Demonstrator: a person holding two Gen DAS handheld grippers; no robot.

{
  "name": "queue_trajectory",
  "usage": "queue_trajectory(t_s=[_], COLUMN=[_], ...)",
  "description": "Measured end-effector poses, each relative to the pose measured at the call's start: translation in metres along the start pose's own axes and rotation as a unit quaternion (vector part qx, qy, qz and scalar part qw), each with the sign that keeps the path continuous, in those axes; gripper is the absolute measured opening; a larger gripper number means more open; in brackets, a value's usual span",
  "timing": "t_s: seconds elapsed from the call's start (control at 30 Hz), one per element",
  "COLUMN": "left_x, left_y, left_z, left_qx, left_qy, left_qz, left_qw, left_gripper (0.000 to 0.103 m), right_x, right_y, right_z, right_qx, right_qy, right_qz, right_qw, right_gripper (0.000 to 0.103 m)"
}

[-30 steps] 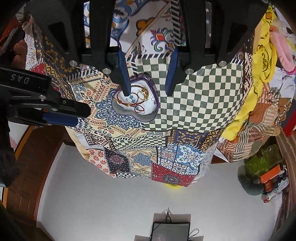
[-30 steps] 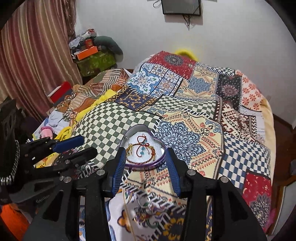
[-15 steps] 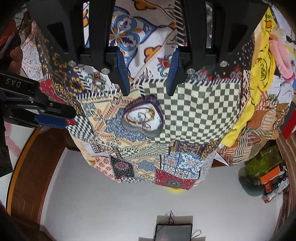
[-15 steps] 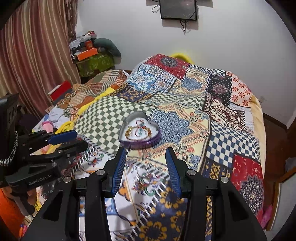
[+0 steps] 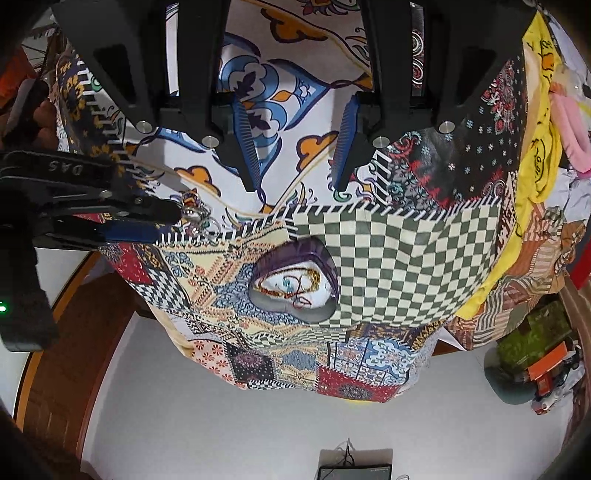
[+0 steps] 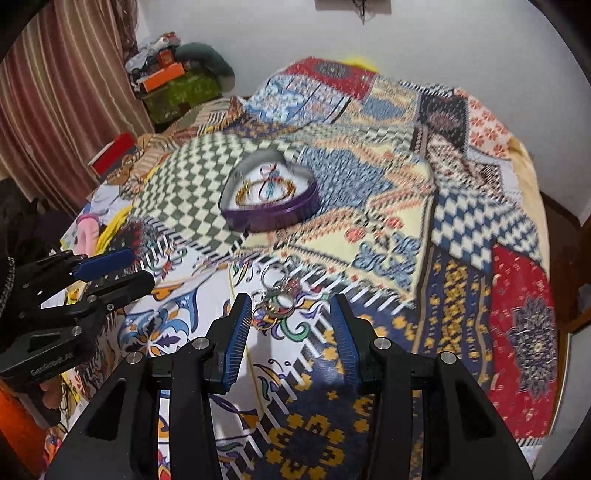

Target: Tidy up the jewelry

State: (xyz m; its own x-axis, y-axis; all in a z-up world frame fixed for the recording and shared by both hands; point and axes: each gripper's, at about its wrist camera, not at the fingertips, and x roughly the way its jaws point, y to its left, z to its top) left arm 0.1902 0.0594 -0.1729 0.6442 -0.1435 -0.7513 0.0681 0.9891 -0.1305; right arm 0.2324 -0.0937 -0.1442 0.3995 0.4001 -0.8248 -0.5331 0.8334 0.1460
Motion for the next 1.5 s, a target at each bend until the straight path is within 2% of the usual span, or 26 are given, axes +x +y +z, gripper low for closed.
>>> queue_trajectory(t_s=[0.23,0.3,0.33,0.37,0.63,1.0,1.2,1.37,1.5], left_x=[0.006,0.006,0.006,0.007,0.015,0.037,0.052,0.071,0.074], left_y=[-0.002,-0.004,-0.005,-0.006,-0.02,-0.062,-0.083,-0.084,-0.081], left_z=[-0.003,-0.002,-0.002,-0.001,0.011,0.028,0.035,0.04,0.041], left_qx=[0.011,0.014,0.015,0.015,0.019,0.056,0.076,0.062,0.054], left_qy=[0.0,-0.003,-0.004,-0.005,-0.004,0.011,0.02,0.038,0.038], left_qz=[0.003,0.002,0.001,-0.001,-0.019,-0.038,-0.042,-0.032,-0.034], left_qw=[0.9999,0.9999,0.9999,0.9999,0.9996,0.9976,0.996,0.9968,0.9972], left_gripper=[0.04,0.04,0.04,0.04,0.04,0.04,0.04,0.04,0.04], right_x=[0.012,0.013,0.013,0.013,0.003,-0.022,-0.024,-0.026,-0.027], right_y=[0.0,-0.001,-0.002,-0.002,-0.007,-0.045,-0.056,-0.062,-0.066], right_z=[-0.002,-0.001,-0.001,-0.001,-0.003,-0.008,-0.011,-0.012,-0.013], right_qx=[0.0,0.0,0.0,0.0,-0.001,0.027,0.037,0.04,0.042], right_qy=[0.007,0.008,0.008,0.008,-0.015,-0.052,-0.058,-0.064,-0.068], right_qz=[0.008,0.014,0.017,0.019,0.014,-0.007,-0.002,0.003,0.006], right_qw=[1.0,1.0,1.0,1.0,1.0,0.998,0.998,0.997,0.997], right_gripper=[0.04,0.03,0.022,0.02,0.019,0.019,0.019,0.019,0.02])
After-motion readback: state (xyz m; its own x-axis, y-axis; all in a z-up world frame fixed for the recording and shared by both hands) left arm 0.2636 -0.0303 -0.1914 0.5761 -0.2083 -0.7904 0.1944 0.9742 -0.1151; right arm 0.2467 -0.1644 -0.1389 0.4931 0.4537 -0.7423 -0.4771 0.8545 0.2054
